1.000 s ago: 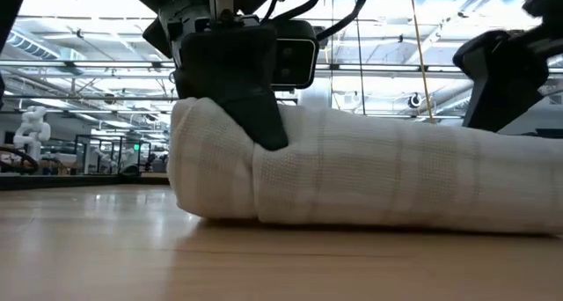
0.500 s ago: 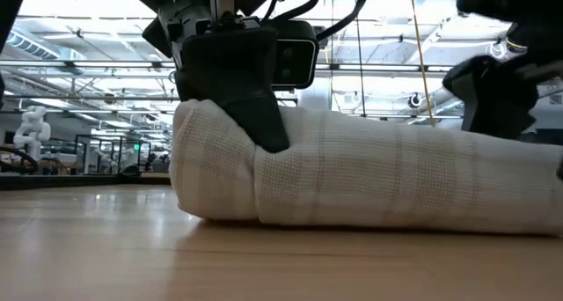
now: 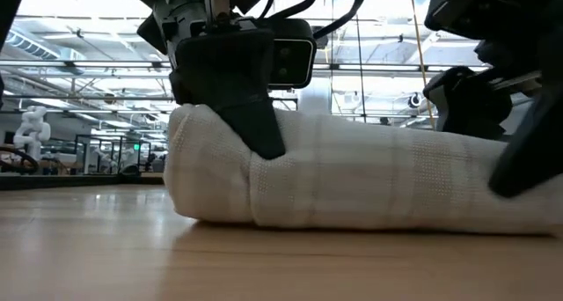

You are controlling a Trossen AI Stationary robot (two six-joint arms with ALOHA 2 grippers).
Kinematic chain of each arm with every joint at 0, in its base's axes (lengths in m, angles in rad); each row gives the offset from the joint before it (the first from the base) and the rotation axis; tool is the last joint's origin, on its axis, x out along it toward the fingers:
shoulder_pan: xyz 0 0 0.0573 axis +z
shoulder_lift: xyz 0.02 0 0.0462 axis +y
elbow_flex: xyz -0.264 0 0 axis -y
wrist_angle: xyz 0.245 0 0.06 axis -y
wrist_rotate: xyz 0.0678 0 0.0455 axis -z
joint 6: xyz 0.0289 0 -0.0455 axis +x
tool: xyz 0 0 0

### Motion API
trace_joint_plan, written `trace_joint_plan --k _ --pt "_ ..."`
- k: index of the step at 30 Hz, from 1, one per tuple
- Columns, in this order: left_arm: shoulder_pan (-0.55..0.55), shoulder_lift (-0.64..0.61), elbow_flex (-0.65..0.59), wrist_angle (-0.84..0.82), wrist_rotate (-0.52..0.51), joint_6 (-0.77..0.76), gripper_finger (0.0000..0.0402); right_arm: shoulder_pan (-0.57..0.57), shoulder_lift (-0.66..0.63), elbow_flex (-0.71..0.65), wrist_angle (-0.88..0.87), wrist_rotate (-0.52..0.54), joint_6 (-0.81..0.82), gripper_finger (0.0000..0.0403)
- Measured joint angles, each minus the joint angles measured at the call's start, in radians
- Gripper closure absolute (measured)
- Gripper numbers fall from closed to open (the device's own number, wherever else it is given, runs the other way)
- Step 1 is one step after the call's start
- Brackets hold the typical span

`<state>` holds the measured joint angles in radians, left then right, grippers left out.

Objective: Roll towel into tight, uniform cylinder
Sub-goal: Roll the white towel

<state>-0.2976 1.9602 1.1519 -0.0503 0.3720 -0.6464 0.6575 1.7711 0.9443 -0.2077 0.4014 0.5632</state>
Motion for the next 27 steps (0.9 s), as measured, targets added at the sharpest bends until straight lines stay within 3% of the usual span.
trace_joint_plan --k 13,22,27 --pt "-0.005 0.000 0.000 -0.020 -0.031 -0.001 0.0302 -0.025 0.016 0.000 0.000 -0.065 0.013 0.0054" --pt "-0.005 0.000 0.000 -0.023 -0.030 -0.003 0.0302 -0.029 0.007 0.000 -0.004 -0.067 0.032 0.0130" --pt "-0.005 0.000 0.000 -0.031 -0.029 -0.003 0.0302 -0.021 -0.015 0.000 -0.024 -0.085 0.053 0.0114"
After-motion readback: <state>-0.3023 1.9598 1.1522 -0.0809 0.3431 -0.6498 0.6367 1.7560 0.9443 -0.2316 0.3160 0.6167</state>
